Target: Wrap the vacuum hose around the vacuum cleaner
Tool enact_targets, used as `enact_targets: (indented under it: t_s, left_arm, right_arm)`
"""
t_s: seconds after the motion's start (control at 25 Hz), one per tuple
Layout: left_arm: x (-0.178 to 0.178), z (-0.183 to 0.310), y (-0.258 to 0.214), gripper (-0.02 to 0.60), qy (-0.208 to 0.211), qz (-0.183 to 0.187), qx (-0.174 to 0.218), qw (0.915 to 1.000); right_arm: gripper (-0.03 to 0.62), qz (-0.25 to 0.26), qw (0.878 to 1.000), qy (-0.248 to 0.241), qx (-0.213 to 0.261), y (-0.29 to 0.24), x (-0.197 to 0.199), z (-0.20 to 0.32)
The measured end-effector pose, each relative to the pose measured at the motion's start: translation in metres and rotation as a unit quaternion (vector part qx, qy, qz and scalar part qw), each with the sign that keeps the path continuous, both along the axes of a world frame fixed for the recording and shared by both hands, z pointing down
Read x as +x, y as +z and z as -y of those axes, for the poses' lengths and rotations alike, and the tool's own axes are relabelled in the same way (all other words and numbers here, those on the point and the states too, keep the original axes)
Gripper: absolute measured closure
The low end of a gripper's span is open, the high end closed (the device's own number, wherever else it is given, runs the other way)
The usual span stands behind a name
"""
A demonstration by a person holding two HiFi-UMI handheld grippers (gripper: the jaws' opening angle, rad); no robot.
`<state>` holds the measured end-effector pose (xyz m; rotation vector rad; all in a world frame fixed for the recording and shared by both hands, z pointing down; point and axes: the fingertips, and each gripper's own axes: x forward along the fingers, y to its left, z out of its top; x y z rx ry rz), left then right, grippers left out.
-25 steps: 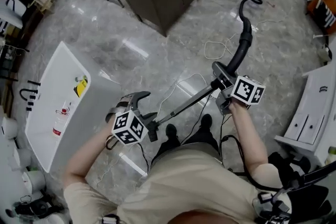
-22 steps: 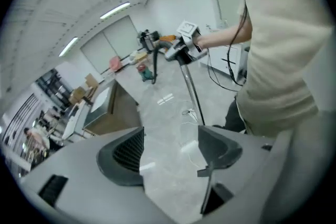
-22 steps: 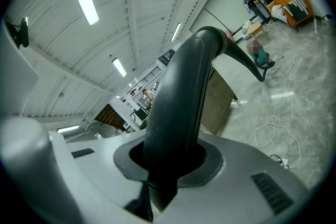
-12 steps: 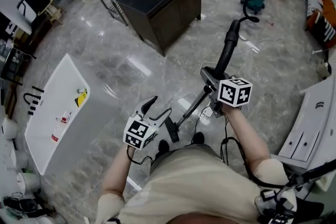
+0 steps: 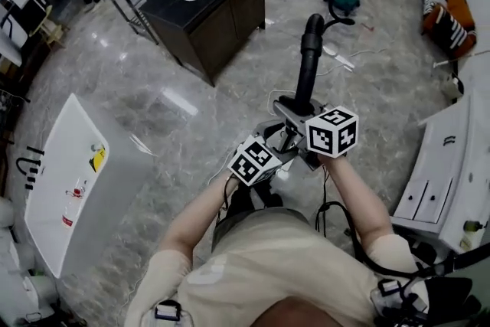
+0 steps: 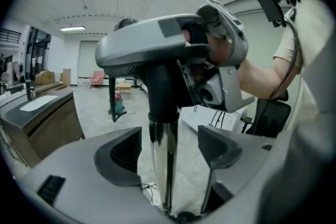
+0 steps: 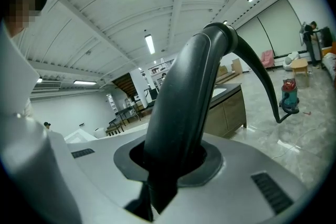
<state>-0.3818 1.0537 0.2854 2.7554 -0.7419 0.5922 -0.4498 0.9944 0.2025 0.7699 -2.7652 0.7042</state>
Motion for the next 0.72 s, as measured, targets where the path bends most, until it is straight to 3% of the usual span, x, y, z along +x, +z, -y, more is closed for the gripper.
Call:
enact_targets:
  t_s: [0.16, 0.32, 0.44, 0.64, 0.72]
  left_arm:
    - [0.012, 0.027, 0.004, 0.258, 0.047, -0.037, -0.044, 0.9972]
    - [0.022, 0.050, 0.007, 0.263, 0.118, -0.060, -0.040, 0.9904]
    - [0.015, 0.068, -0.004, 0.384, 0.151, -0.091, -0.035, 0.9836]
    - [0.006, 0.098, -0.022, 0.451, 0.166, -0.121, -0.020, 0.9785]
    - [0.008, 0.112, -0.026, 0.509, 0.165, -0.125, -0.007, 0.9783]
  right_arm:
    - [0.511, 0.009, 1.000, -0.003, 0.001, -0.012, -0.012, 0.020]
    - [0.511, -0.003, 1.000, -0.001, -0.010, -0.011, -0.029, 0.042]
    - [0.511, -0.013, 1.000, 0.019, -0.022, -0.013, -0.040, 0.069]
    - [0.511, -0.018, 0.999, 0.038, -0.032, -0.023, -0.046, 0.103]
    - [0.511, -0.019, 0.998, 0.050, -0.031, -0.026, -0.042, 0.118]
